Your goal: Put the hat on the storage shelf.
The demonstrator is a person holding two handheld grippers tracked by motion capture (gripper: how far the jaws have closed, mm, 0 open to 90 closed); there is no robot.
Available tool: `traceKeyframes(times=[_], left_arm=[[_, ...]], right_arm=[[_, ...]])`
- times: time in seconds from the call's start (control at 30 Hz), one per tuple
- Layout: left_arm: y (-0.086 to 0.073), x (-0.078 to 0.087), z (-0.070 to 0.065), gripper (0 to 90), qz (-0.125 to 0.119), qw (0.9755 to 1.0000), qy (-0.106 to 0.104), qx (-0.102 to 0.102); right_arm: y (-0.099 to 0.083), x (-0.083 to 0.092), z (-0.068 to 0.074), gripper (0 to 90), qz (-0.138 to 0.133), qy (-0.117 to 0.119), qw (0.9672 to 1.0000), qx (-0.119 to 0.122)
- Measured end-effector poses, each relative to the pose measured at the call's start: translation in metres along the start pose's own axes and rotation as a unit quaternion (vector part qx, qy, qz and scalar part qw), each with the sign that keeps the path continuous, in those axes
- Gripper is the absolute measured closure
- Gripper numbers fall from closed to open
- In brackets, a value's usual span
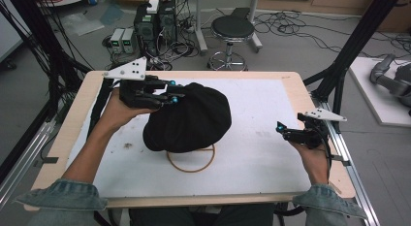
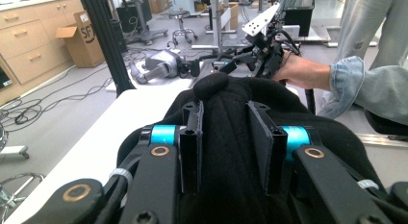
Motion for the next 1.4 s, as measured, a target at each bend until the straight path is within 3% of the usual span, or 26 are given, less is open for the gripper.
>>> traceKeyframes(times=[0.23, 0.47, 0.63, 0.8, 1.0, 1.1, 1.4], left_arm=[[-0.002, 0.003, 0.001, 66.2, -0.001, 1.0000, -0.001, 0.002], [0.002, 0.013, 0.004, 63.7, -0.030, 0.9994, 0.006, 0.017], [0.000, 0.025, 0.010, 57.7, -0.034, 0.9986, 0.029, 0.030], [-0.006, 0.044, 0.019, 47.8, -0.048, 0.9949, 0.072, 0.051], [-0.018, 0.069, 0.028, 39.8, -0.046, 0.9874, 0.141, 0.055], [-0.026, 0.080, 0.031, 34.7, -0.036, 0.9798, 0.189, 0.054], [-0.057, 0.109, 0.034, 34.2, -0.024, 0.9625, 0.261, 0.069]], right_arm=[[0.000, 0.000, 0.000, 11.0, 0.000, 0.000, 1.0000, -0.003], [0.000, 0.001, -0.001, 11.0, -0.002, 0.001, 1.0000, -0.005], [0.000, 0.000, -0.002, 11.0, -0.001, 0.000, 1.0000, -0.009], [-0.001, 0.001, -0.004, 11.0, -0.001, 0.000, 1.0000, -0.008], [-0.002, 0.001, -0.004, 11.0, 0.000, -0.002, 1.0000, -0.008], [-0.002, 0.002, -0.004, 11.0, 0.000, -0.003, 1.0000, -0.007], [-0.003, 0.003, -0.002, 11.0, 0.002, -0.002, 0.9999, -0.010]])
Point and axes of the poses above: each handheld gripper's, and its own axes: x roughly backward along the jaws, y roughly out of its top, z roughly to its left, the point moved 6 cm from there along -x, roughly forward along the jaws, and after that the axes turned 5 degrees about y, right-handed, at the moved point
